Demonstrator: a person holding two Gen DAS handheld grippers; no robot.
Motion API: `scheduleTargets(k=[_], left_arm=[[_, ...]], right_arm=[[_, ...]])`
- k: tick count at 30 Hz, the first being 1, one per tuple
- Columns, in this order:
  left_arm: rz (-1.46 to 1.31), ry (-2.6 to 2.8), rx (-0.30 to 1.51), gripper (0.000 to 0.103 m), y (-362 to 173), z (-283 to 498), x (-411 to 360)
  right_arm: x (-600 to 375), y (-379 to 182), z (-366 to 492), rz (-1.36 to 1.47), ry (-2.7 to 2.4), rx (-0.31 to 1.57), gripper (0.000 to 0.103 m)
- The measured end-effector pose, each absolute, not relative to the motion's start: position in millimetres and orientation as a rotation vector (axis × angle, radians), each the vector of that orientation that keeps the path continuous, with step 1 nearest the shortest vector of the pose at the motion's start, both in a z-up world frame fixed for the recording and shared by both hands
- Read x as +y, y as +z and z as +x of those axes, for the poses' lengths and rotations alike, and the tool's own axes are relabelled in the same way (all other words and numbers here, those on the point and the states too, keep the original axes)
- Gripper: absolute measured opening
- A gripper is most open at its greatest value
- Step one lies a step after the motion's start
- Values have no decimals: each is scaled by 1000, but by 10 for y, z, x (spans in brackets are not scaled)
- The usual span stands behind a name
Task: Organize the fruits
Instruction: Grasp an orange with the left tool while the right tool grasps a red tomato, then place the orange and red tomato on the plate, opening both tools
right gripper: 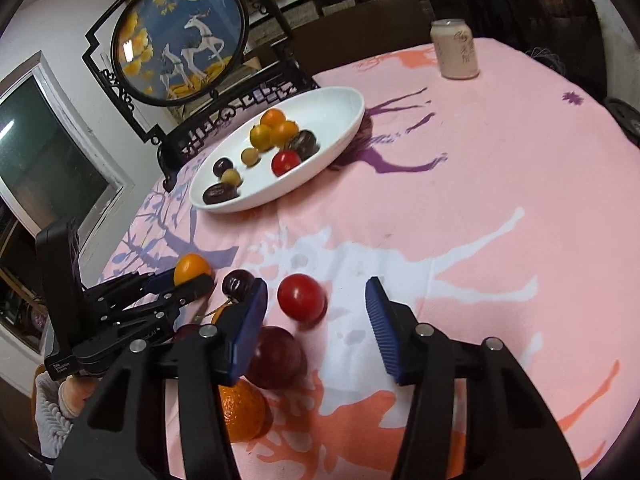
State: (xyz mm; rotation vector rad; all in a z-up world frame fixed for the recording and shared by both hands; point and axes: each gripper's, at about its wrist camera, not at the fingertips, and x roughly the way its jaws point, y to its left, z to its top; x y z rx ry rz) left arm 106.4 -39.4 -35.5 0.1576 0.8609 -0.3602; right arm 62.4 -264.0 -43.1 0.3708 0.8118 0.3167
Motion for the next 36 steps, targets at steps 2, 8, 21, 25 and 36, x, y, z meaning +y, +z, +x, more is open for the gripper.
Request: scheduleTargets(k=[2, 8, 21, 25, 36], left_arm=[[153, -362, 865, 35, -363, 1070, -387], [146, -366, 874, 35, -375, 1090, -382], [135, -369, 858, 34, -342, 1065, -368], [77, -359, 796, 34, -117, 1004, -256], [54, -332, 766, 34, 284, 1800, -435]], right_arm=[[-2633, -437, 640, 379, 319, 810, 52], [-2549, -558, 785, 421, 371, 878, 39], [-2588, -550, 795, 446, 364, 857, 29], [-2710, -409, 719, 469, 345, 787, 29], [-2500, 90, 1422, 420, 362, 725, 29]])
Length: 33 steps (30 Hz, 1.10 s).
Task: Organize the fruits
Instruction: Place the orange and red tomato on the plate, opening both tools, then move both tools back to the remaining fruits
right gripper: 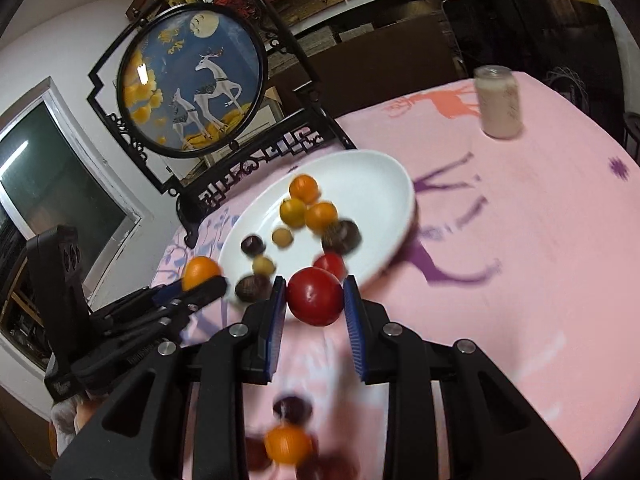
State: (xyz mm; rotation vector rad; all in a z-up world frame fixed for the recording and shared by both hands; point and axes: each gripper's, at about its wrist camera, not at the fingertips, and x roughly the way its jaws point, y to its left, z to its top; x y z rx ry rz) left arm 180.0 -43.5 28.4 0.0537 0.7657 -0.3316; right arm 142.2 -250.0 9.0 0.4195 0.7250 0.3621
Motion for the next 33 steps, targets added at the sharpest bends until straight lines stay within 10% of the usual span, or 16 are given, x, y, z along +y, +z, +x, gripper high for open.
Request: scheduleTargets(k=[9, 13, 33], left_arm=[[95, -329, 834, 35, -42, 2312, -710], [98, -338, 812, 62, -24, 2291, -744], [2, -256, 751, 85, 118, 1668, -255]], right_arm=[[-2406, -114, 2088, 361, 292, 760, 30], [-2462, -209, 2137, 363, 290, 786, 45], [-2587, 39, 1333, 377, 297, 680, 58]])
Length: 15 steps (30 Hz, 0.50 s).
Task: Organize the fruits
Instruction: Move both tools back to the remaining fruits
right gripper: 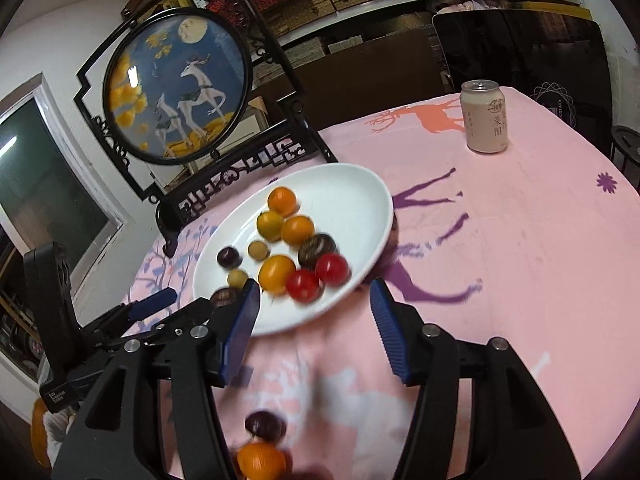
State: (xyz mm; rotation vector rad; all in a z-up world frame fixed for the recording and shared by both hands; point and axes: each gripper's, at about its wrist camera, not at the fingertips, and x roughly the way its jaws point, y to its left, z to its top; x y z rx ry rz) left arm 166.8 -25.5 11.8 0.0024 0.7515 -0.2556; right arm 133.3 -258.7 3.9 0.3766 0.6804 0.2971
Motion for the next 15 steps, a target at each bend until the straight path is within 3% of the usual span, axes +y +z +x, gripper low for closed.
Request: scheduleTargets(k=[15], left_arm=[[93, -241, 709, 95, 35, 741, -263]], right_arm=[[-2816, -200, 555, 425, 244, 663, 67]])
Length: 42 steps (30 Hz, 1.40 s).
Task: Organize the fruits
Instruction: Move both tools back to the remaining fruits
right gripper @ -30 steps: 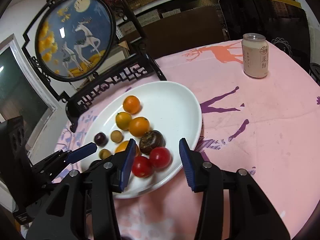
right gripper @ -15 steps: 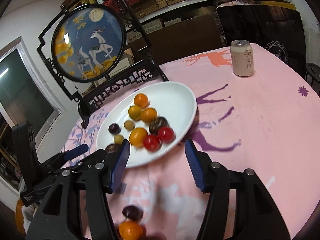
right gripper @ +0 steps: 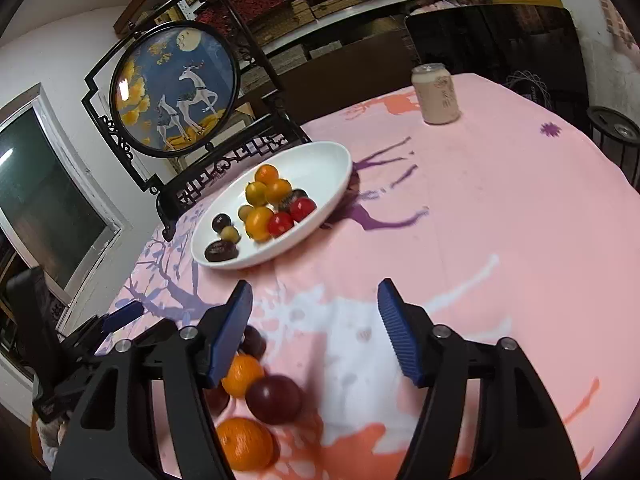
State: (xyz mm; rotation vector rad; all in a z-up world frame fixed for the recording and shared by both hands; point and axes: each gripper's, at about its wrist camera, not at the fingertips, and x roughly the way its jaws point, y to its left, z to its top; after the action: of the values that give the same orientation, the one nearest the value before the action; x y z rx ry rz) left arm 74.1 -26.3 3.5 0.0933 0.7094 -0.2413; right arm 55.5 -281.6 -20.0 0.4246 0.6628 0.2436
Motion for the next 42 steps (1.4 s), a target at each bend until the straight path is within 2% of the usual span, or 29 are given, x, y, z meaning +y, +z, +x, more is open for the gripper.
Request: scheduleTargets(k=[13, 27, 28, 33, 38, 42], left_arm=[[125, -271, 736, 97, -62, 528, -319], [276, -347, 773, 98, -226, 441, -654], [278, -332, 786, 101, -247, 472, -638], [186, -201, 740, 101, -103, 508, -247], [-3, -238, 773, 101, -84, 561, 109], [136, -259, 778, 101, -150, 492, -156]], right_arm=[[-2807, -325, 357, 433, 265, 703, 69], [-2755, -349, 373, 407, 256, 722, 69], [-2759, -351, 374, 407, 255, 723, 69], [-2765, -343, 365, 411, 256, 718, 69], [-2747, -336, 357, 407, 270, 718, 69], [-2749, -337, 356, 407, 271, 719, 69]])
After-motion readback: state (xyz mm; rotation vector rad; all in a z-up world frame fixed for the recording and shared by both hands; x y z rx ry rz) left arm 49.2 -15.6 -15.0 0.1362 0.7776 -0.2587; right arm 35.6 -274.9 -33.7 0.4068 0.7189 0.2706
